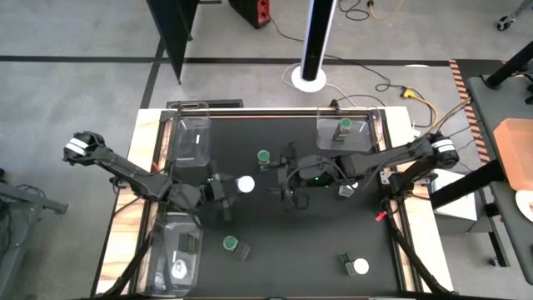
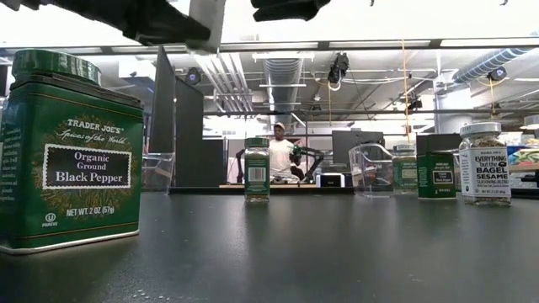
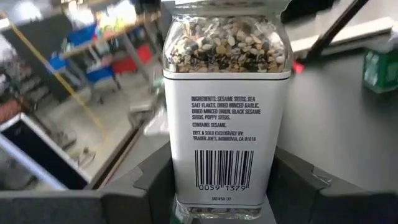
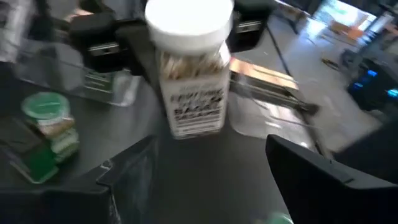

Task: Sort spices by type
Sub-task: Put the top white seasoning bottle into the top left transparent bin

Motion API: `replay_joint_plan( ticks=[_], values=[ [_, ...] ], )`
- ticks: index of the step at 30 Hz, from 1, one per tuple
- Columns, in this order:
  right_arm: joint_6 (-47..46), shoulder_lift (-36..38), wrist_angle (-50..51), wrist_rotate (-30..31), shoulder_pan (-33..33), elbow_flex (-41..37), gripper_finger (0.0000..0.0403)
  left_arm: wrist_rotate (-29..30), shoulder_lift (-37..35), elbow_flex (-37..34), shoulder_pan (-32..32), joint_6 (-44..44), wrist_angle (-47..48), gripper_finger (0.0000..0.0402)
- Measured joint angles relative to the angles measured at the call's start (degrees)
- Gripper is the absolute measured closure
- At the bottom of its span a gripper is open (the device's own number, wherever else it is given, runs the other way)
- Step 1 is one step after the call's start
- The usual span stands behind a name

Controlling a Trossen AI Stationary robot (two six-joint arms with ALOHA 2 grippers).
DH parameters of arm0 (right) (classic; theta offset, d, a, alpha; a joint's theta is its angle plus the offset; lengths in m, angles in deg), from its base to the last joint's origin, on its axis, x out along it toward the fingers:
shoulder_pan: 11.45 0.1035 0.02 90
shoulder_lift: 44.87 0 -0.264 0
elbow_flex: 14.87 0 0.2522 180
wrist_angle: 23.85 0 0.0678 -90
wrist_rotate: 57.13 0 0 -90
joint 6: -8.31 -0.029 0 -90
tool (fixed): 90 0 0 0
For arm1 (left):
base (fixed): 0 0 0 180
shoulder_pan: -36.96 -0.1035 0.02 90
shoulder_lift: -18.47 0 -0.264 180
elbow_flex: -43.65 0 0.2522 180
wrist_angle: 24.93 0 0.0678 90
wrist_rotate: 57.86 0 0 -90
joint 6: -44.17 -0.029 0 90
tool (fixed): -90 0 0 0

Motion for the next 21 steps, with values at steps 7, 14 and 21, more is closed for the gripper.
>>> replay_joint_plan(
  ticks=[7,14,21],
  values=[
    [-0.13,-0.35,-24.7,-3.99,0.02,-10.56,0.0127,-10.28,-1.35,-4.46,0.21,-9.57,-14.6,0.0221],
    [-0.58,-2.4,-37.94,-9.7,0.0,-14.67,0.0129,-12.06,-1.13,-6.19,0.2,-10.98,-18.24,0.0221],
    [0.08,-5.98,-39.47,-9.87,0.0,-11.07,0.0112,-11.96,0.84,-4.93,-0.13,-11.2,-18.44,0.0219]
  ],
)
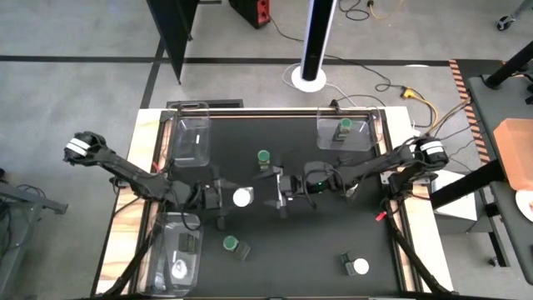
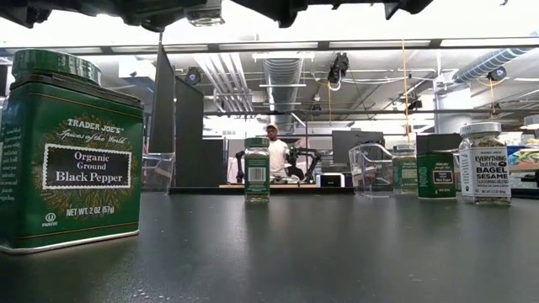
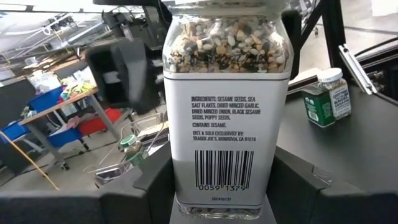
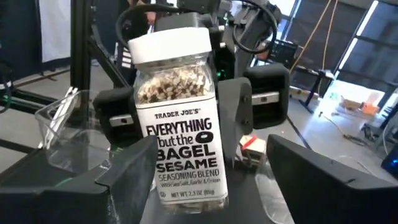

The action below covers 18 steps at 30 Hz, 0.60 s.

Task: Sort spices by type
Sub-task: Put the top white seasoning bottle into the top left transparent bin

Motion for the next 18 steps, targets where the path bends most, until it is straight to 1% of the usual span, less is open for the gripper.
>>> replay_joint_plan(
  ticks=[7,13,18],
  values=[
    [0.84,-1.44,1.46,-0.35,0.06,2.0,0.0083,-0.36,1.09,0.58,-0.07,-0.16,0.25,0.0219],
    [1.07,-1.04,1.8,0.14,0.28,2.0,0.0083,-0.1,1.07,0.61,-0.07,-0.12,0.12,0.0219],
    [0.93,0.98,6.52,2.56,0.2,2.16,0.0076,3.59,1.03,0.09,-0.2,0.59,-0.22,0.0219]
  ],
)
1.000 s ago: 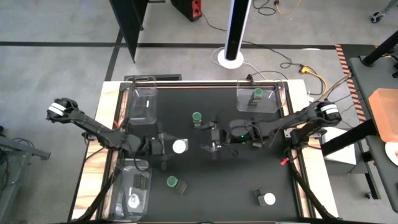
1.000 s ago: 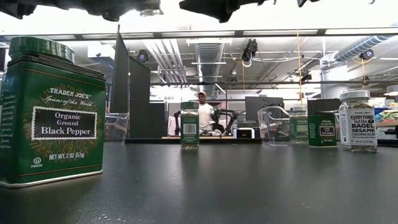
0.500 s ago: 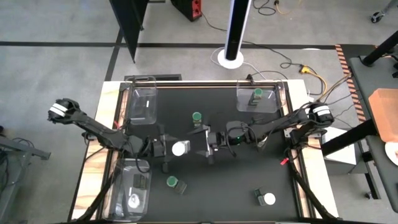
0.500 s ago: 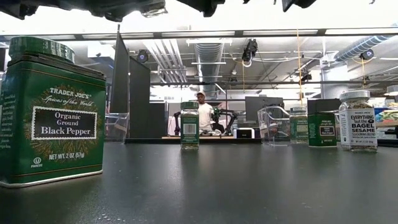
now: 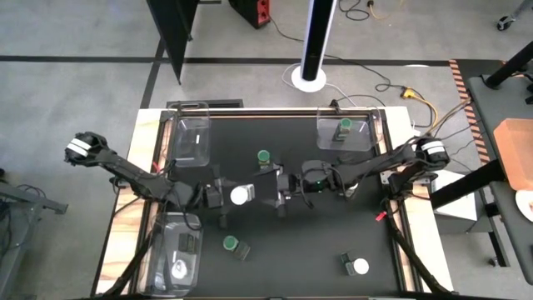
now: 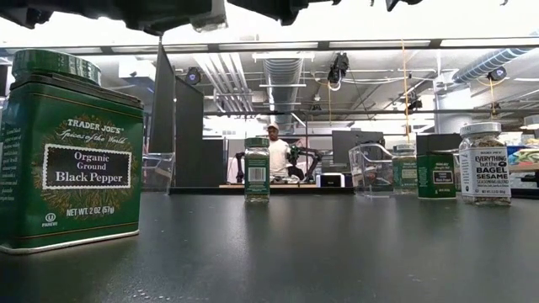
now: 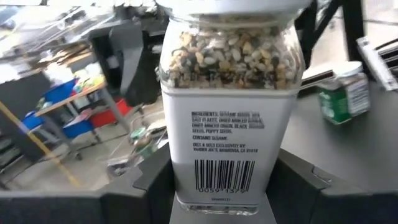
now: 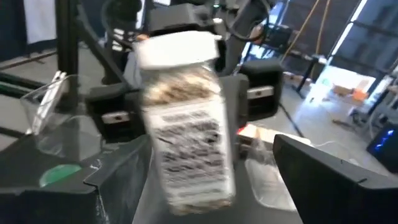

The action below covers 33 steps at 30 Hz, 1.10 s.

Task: Sort spices by type
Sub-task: Put the top white seasoning bottle into the top left transparent bin

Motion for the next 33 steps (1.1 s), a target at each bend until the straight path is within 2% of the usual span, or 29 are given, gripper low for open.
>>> replay_joint_plan(
  ticks=[8,13,25,29,33],
  values=[
    [-2.07,0.53,6.41,-0.48,0.44,2.39,0.0048,2.56,0.02,-0.15,-0.1,-0.23,0.17,0.0219],
    [-2.34,0.51,6.41,-0.46,0.24,2.88,0.0044,0.5,0.02,0.46,-0.11,-0.19,0.39,0.0219],
    [-0.04,-3.25,4.49,-0.42,0.15,5.48,0.0045,0.09,1.68,2.56,-0.3,-0.32,0.47,0.0219],
    [1.21,-3.68,5.52,-0.54,0.15,6.65,0.0063,0.25,4.01,3.51,-0.33,-0.4,0.8,0.0219],
    [1.44,-3.78,7.0,-0.65,0.17,6.73,0.011,1.21,5.29,4.76,-0.33,-1.16,0.8,0.0217]
  ],
)
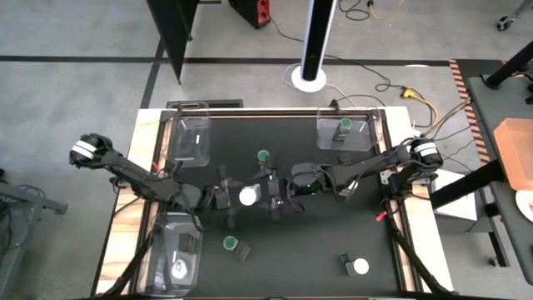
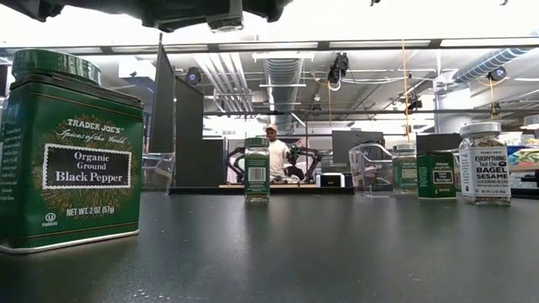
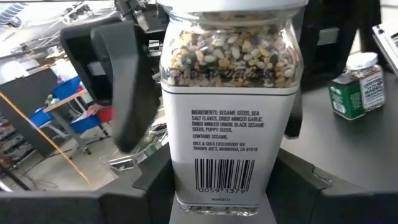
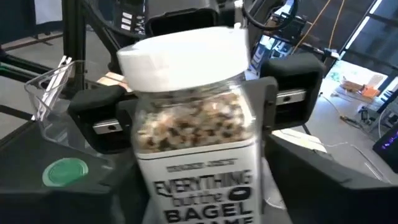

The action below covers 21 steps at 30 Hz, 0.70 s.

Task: Sort spices by type
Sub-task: Put the top white seasoning bottle into the top left transparent bin

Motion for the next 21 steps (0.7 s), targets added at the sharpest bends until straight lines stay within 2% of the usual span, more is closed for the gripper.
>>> replay_joint_plan(
  ticks=[5,9,13,18,21],
  values=[
    [1.01,0.0,0.6,0.2,0.03,0.0,0.0212,2.55,0.33,1.29,-0.02,1.22,0.34,0.0197],
    [1.55,0.0,0.83,0.8,0.04,-0.02,0.0213,6.3,-0.02,1.78,0.02,2.35,2.75,0.0167],
    [1.51,0.08,3.8,1.59,0.08,0.17,0.0213,6.96,-0.11,1.86,0.07,3.21,6.09,0.0143],
    [0.65,1.38,9.59,5.29,0.27,0.13,0.0213,8.11,-0.52,1.86,0.0,4.89,10.25,0.0126],
    [-0.47,2.34,11.83,6.01,0.28,0.13,0.0213,11.46,-0.61,1.86,0.0,5.37,11.94,0.0123]
  ],
)
